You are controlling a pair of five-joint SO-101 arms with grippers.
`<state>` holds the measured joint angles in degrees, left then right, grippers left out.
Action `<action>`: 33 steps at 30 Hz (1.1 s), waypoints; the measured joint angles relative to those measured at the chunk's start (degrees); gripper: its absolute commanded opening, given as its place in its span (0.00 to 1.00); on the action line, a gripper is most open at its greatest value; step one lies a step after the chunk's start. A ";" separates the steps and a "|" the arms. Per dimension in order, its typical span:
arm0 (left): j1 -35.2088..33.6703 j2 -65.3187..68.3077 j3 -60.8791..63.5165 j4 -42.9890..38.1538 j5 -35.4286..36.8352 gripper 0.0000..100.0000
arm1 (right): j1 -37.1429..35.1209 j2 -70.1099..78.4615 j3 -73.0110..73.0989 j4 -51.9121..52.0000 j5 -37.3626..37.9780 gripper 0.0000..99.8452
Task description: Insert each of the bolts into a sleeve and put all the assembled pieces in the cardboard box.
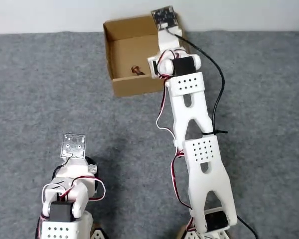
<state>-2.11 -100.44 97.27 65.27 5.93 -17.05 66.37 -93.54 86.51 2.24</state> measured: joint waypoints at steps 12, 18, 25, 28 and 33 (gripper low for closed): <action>0.00 0.00 0.00 0.00 0.00 0.01 | 1.14 -14.59 0.00 13.98 -12.48 0.01; 0.00 0.00 0.00 0.00 0.00 0.01 | 1.58 -26.90 2.11 13.98 -13.36 0.01; 0.00 0.00 0.00 0.00 0.00 0.01 | 1.85 -50.64 26.11 13.98 -14.59 0.01; 0.00 0.00 0.00 0.00 0.00 0.01 | 3.25 -62.07 41.14 13.98 -17.49 0.01; 0.00 0.00 0.00 0.00 0.00 0.01 | 8.18 -76.40 63.65 12.57 -19.96 0.01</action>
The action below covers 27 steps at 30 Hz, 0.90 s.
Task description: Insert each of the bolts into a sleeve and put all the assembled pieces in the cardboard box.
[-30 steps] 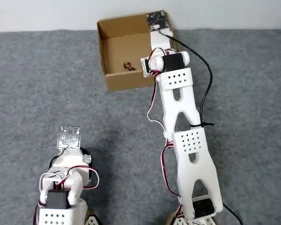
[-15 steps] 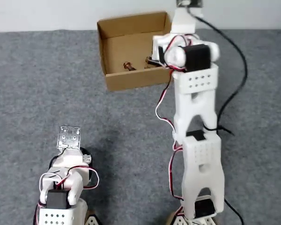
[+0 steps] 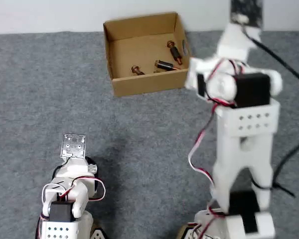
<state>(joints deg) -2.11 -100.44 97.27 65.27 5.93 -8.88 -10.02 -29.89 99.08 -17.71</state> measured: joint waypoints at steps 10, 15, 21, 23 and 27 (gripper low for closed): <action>0.00 0.00 0.00 0.00 0.00 0.01 | 5.01 -28.57 43.87 -18.29 -0.26 0.01; 0.00 0.00 0.00 0.00 0.00 0.01 | 5.01 -44.57 69.71 -30.42 1.85 0.01; 0.00 0.00 0.00 0.00 0.00 0.01 | 4.92 -63.21 93.89 -36.92 3.52 0.01; 0.00 0.00 0.00 0.00 0.00 0.01 | 4.92 -68.84 99.69 -37.01 3.96 0.01; 0.00 0.00 0.00 0.00 0.00 0.01 | 5.01 -78.77 110.15 -37.10 8.00 0.01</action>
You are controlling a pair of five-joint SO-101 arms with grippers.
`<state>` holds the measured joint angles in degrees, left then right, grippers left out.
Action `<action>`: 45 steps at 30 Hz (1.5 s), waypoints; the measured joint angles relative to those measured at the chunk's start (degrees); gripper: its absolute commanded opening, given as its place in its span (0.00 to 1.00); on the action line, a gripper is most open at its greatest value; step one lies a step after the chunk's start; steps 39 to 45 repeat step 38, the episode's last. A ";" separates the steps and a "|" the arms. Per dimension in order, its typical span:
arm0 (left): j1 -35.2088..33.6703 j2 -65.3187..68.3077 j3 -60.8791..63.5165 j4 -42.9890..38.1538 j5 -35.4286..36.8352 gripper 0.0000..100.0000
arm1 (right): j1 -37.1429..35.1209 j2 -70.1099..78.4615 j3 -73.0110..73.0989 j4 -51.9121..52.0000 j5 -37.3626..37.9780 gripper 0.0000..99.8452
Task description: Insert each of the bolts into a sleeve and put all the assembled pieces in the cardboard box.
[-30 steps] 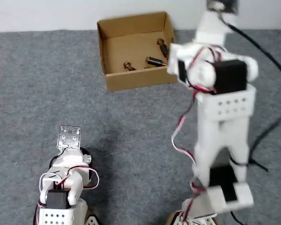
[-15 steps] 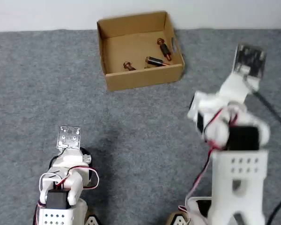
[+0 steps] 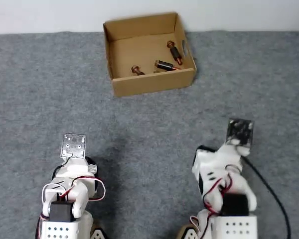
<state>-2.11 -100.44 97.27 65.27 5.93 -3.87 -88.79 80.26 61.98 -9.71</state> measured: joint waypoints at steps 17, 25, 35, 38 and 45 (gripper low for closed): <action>0.00 0.00 0.00 0.00 0.00 0.01 | 0.09 -14.42 15.12 5.71 5.54 0.01; 0.00 0.00 0.00 0.00 0.00 0.01 | 0.18 -14.51 15.12 12.22 5.54 0.01; 0.00 0.00 0.00 0.00 0.00 0.01 | 0.18 -14.59 15.12 12.31 5.54 0.01; 0.00 0.00 0.00 0.00 0.00 0.01 | 0.18 -14.59 15.12 12.31 5.54 0.01; 0.00 0.00 0.00 0.00 0.00 0.01 | 0.18 -14.59 15.12 12.31 5.54 0.01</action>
